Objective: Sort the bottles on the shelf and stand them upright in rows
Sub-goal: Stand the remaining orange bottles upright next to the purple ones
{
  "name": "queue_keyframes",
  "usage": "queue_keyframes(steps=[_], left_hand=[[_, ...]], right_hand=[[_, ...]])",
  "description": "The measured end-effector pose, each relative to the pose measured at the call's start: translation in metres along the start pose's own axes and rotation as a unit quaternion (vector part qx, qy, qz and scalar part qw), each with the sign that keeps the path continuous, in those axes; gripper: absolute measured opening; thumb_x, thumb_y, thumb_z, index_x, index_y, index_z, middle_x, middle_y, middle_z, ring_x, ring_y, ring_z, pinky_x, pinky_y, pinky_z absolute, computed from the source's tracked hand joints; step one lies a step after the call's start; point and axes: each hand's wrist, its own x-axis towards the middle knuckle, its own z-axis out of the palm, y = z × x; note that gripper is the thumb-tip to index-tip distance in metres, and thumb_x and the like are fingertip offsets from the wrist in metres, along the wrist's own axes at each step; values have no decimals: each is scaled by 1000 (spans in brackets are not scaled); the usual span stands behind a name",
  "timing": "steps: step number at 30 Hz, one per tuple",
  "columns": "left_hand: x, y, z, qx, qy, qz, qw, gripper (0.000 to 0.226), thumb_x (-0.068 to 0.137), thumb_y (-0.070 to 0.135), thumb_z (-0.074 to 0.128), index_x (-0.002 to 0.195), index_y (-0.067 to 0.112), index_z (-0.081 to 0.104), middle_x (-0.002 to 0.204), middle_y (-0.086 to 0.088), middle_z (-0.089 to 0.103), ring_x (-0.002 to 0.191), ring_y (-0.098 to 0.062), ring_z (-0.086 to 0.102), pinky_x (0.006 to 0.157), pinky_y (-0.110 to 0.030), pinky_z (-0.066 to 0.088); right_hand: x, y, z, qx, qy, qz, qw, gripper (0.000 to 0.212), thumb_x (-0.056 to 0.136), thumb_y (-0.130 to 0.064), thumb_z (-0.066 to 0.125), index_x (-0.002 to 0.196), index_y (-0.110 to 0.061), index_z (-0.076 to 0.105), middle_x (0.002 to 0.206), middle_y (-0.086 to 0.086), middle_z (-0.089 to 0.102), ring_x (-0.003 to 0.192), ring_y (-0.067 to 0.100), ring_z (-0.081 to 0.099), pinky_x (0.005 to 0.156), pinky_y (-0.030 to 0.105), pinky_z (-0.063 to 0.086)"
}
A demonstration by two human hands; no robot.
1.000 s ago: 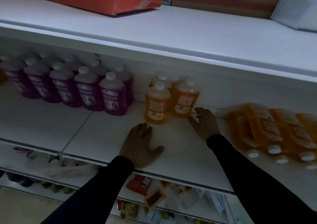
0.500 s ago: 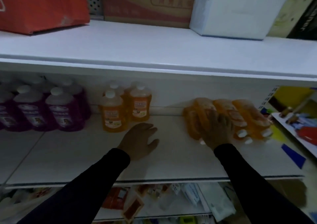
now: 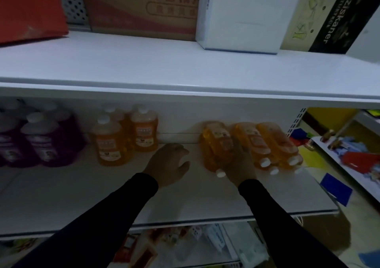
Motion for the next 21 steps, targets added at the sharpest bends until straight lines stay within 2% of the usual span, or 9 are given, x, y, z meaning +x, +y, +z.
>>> queue_keyframes(steps=[3, 6, 9, 11, 14, 16, 18, 19, 21], left_hand=[[2, 0, -2, 26, -13, 5, 1000, 49, 92, 39, 57, 134, 15, 54, 138, -7, 51, 128, -24, 44, 104, -33, 35], [1, -5, -3, 15, -45, -31, 998, 74, 88, 45, 61, 150, 21, 29, 153, -9, 32, 140, -25, 29, 112, -37, 29], [-2, -13, -4, -8, -98, -63, 993, 103, 78, 54, 71, 154, 24, 8, 159, -8, 15, 145, -27, 16, 115, -39, 23], [-7, -17, -4, -16, -152, -49, 987, 106, 73, 55, 75, 153, 22, 14, 156, -7, 21, 144, -28, 20, 116, -40, 23], [-21, -24, -8, -159, -162, -82, 970, 83, 63, 55, 75, 133, 24, 42, 132, 1, 51, 122, -18, 50, 103, -36, 40], [-36, -28, -11, -270, -130, -135, 944, 71, 63, 57, 70, 121, 22, 49, 116, 4, 57, 104, -13, 57, 90, -30, 47], [-50, -30, -7, -420, -73, -204, 881, 51, 73, 54, 67, 110, 20, 54, 104, 5, 60, 90, -10, 62, 78, -23, 51], [-56, -30, -5, -438, -30, -230, 868, 54, 68, 58, 67, 107, 22, 55, 102, 8, 62, 90, -8, 63, 77, -21, 50], [-62, -29, -2, -322, 20, -255, 911, 67, 62, 61, 70, 113, 21, 53, 110, 7, 62, 101, -10, 61, 87, -28, 50]], right_hand=[[9, -9, -11, -65, -23, -52, 996, 89, 72, -37, 78, 146, -24, 30, 141, 12, 38, 120, 33, 48, 92, 35, 43], [17, -29, -33, -114, -135, -149, 973, 94, 63, -39, 83, 143, -32, 34, 141, 0, 42, 124, 23, 47, 99, 33, 41], [12, -56, -40, -123, -260, -252, 924, 92, 61, -35, 88, 139, -35, 40, 137, -7, 46, 121, 13, 47, 97, 23, 35], [8, -72, -36, -129, -314, -306, 889, 92, 61, -34, 88, 140, -34, 41, 136, -5, 47, 120, 11, 44, 96, 22, 32], [11, -92, -27, -118, -350, -325, 870, 98, 65, -38, 87, 145, -40, 30, 138, -9, 37, 120, 3, 35, 97, 15, 30], [15, -99, -19, -48, -345, -296, 889, 94, 70, -36, 84, 145, -43, 27, 136, -13, 33, 120, -2, 33, 97, 8, 32], [15, -101, -7, 39, -327, -229, 916, 86, 74, -41, 79, 143, -45, 29, 133, -14, 39, 122, 3, 45, 96, 12, 40], [12, -101, 2, 62, -311, -200, 927, 83, 73, -50, 76, 142, -44, 30, 131, -15, 44, 118, 5, 51, 94, 15, 44], [0, -99, 24, 75, -285, -174, 940, 86, 70, -63, 71, 143, -44, 29, 128, -16, 50, 109, 4, 57, 91, 22, 51]])
